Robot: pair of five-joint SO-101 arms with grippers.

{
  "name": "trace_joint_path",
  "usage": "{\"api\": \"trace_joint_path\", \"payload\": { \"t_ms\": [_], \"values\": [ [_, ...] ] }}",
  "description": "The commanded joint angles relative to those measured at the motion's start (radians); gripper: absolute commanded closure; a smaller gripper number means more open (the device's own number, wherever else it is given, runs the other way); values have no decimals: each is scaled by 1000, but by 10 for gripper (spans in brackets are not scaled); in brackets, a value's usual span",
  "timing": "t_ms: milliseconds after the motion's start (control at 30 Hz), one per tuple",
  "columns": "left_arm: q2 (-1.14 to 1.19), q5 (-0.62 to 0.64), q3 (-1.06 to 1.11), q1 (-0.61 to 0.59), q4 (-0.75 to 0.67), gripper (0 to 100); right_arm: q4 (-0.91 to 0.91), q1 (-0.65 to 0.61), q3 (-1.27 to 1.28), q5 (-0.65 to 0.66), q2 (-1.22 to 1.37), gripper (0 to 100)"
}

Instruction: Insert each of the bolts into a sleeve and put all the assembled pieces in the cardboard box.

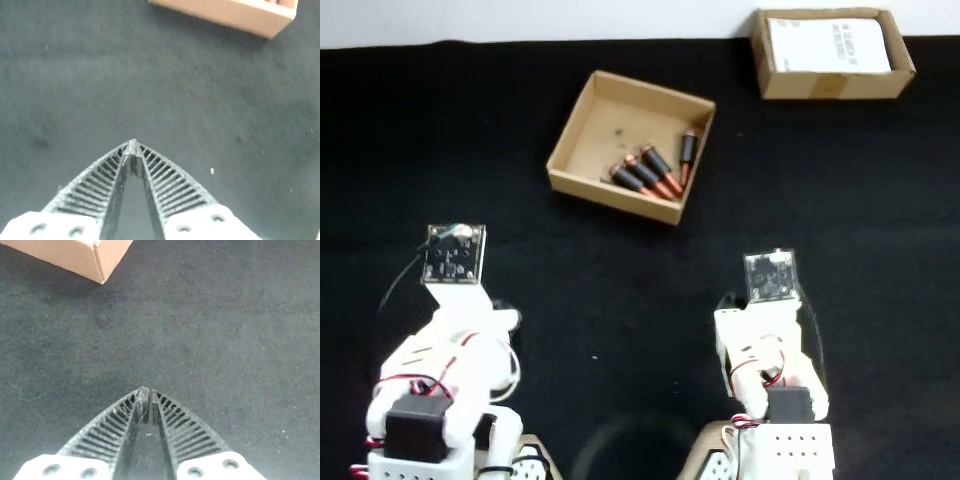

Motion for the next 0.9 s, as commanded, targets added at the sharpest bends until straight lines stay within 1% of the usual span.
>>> {"api": "trace_joint_path", "payload": {
  "t_ms": [0, 67, 133, 267, 400, 467, 567, 733, 867],
  "values": [
    [-145, -49, 205, -38, -192, 992, 38, 5, 134, -91, -7, 992],
    [-260, -143, 360, -61, -276, 992, 82, -30, 134, -135, -5, 992],
    [-259, -199, 430, -87, -325, 992, 120, -68, 134, -150, -7, 992],
    [-232, -164, 455, -130, -336, 992, 119, -79, 134, -149, -7, 992],
    [-242, -163, 561, -130, -336, 992, 119, -82, 134, -147, -7, 992],
    [-242, -147, 565, -131, -316, 992, 119, -82, 134, -149, -7, 992],
    [-242, -87, 564, -130, -305, 992, 119, -82, 134, -149, -7, 992],
    [-242, -77, 564, -130, -152, 992, 128, -79, 134, -149, -7, 992],
    [-242, -77, 564, -130, -72, 992, 255, -77, 108, -149, -8, 992]
  ]
}}
